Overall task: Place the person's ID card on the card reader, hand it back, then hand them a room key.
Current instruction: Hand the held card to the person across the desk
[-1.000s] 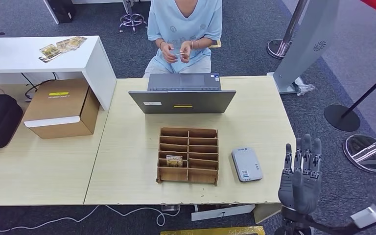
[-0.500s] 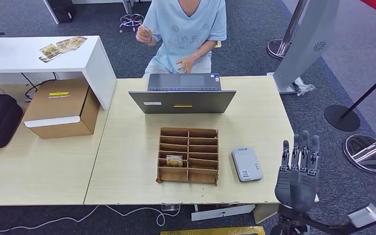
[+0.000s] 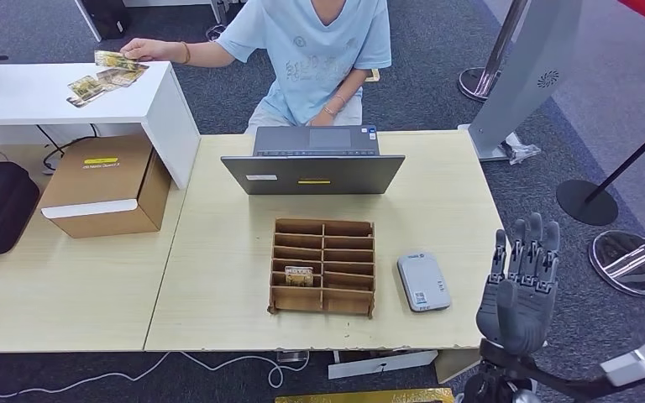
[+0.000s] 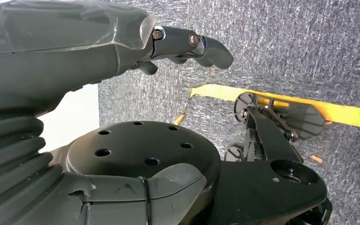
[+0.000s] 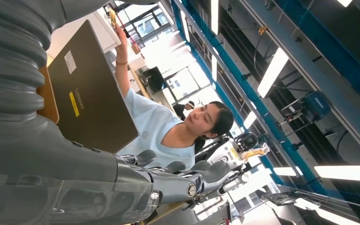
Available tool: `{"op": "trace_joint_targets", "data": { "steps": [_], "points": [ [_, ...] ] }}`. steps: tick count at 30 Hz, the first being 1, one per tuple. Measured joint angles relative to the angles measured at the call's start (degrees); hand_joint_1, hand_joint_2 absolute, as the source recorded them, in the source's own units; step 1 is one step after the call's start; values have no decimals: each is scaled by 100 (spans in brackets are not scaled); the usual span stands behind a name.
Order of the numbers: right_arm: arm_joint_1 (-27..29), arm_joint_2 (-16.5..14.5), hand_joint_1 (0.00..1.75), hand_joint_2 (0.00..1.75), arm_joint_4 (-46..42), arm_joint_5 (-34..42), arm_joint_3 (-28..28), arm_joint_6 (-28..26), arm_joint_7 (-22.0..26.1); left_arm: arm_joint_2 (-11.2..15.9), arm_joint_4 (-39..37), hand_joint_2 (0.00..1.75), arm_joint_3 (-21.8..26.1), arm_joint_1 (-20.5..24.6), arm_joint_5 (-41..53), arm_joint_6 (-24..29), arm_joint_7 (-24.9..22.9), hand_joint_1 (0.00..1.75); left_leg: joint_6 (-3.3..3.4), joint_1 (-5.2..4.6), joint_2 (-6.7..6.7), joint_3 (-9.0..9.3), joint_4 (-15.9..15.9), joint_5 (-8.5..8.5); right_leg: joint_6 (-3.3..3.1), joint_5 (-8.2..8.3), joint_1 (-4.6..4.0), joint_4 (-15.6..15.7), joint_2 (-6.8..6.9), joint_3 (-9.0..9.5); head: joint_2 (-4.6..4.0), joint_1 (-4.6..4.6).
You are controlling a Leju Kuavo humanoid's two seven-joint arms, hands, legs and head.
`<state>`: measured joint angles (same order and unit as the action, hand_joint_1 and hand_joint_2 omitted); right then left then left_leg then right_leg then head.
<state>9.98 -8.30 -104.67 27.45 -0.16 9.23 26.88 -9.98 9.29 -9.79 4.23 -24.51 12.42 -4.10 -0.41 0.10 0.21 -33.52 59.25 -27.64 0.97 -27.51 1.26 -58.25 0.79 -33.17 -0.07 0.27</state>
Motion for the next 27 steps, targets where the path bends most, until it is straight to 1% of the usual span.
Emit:
{"op": "trace_joint_targets", "data": {
  "steps": [9,17,24,27],
  "points": [
    [-10,-83,0,175,-48,-128,3,-81,-77,-3,3,175,0,28,38,100,-23,0,0,0,0,0,0,0,0,0,0,0,0,0,0,1],
    [-55,-92,0,175,-48,-175,3,-139,-101,-3,4,175,0,38,87,93,-103,0,0,0,0,0,0,0,0,0,0,0,0,0,0,1],
    [-76,-93,0,175,-28,-278,36,-149,-96,-4,7,175,0,46,-89,-160,-205,0,0,0,0,-1,0,0,0,0,0,0,0,0,0,1],
    [-98,-95,0,175,-17,-347,56,-171,-90,-10,7,175,0,47,-146,-164,-221,0,0,0,0,-1,0,0,0,0,0,0,0,-1,0,1]
  ]
}}
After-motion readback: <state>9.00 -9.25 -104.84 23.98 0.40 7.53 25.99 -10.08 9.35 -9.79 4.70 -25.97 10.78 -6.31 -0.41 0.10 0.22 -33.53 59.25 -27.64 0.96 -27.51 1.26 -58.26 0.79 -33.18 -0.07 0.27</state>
